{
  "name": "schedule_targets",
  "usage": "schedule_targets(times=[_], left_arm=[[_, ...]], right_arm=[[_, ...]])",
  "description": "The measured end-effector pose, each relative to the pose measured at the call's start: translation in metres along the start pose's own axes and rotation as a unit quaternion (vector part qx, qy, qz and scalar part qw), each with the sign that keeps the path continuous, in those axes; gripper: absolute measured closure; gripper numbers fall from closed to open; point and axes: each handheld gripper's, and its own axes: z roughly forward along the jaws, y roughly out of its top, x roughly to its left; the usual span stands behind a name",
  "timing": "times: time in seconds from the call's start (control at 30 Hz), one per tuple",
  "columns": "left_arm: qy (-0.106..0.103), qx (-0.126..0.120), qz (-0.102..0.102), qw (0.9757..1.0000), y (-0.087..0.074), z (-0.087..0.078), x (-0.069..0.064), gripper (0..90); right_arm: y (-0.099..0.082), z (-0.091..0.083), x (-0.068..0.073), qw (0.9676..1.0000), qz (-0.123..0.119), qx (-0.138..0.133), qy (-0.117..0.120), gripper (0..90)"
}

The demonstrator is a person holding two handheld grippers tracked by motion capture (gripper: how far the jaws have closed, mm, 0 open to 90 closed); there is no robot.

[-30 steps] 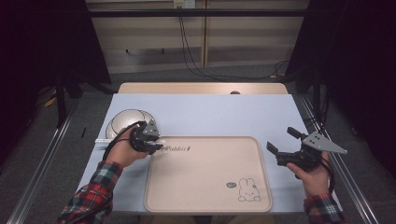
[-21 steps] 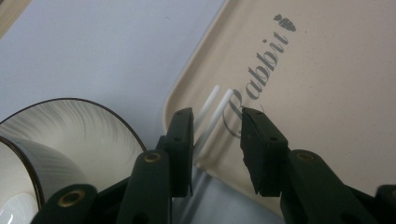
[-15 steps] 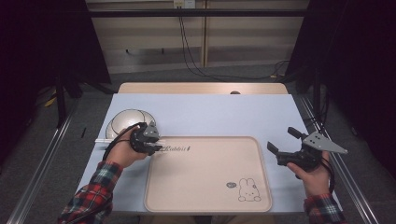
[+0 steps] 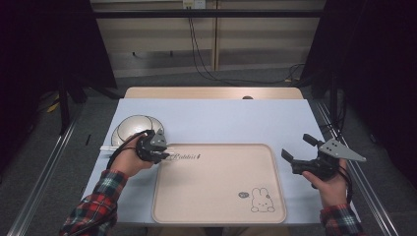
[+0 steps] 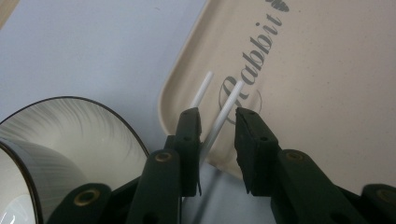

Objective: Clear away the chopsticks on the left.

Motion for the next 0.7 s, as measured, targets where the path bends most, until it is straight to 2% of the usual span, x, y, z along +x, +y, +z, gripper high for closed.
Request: schedule_targets(times=[0.27, 0.3, 0.37, 0.5, 0.53, 0.57, 0.7], left_arm=[[-0.005, 0.013, 0.019, 0.9997, -0.0009, 0.0032, 0.0002, 73.2], [0.001, 0.013, 0.018, 0.9997, -0.0013, 0.0040, -0.0007, 73.4], [-0.005, 0.017, 0.024, 0.9996, -0.0011, 0.0046, -0.0002, 73.8], [0.001, 0.011, 0.021, 0.9997, -0.0018, 0.0061, -0.0006, 74.1], [-0.005, 0.013, 0.025, 0.9996, -0.0018, 0.0062, 0.0003, 74.2], [0.000, 0.011, 0.021, 0.9997, -0.0023, 0.0064, 0.0001, 74.2], [-0.004, 0.008, 0.019, 0.9998, -0.0031, 0.0075, 0.0012, 74.3]], right_arm=[[0.0001, 0.0001, 0.0000, 1.0000, -0.003, 0.000, 0.000, 1.8], [0.0001, -0.0001, 0.0001, 1.0000, -0.002, 0.001, 0.000, 1.8], [0.0001, -0.0001, -0.0001, 1.0000, -0.001, 0.001, 0.000, 1.8], [0.0001, -0.0001, 0.0000, 1.0000, -0.001, 0.001, 0.000, 1.8], [0.0001, -0.0002, 0.0001, 1.0000, 0.000, 0.001, 0.000, 1.9], [0.0002, -0.0004, -0.0003, 1.0000, 0.001, 0.002, 0.004, 1.8], [0.0003, -0.0007, -0.0008, 1.0000, 0.002, -0.002, 0.000, 1.9]])
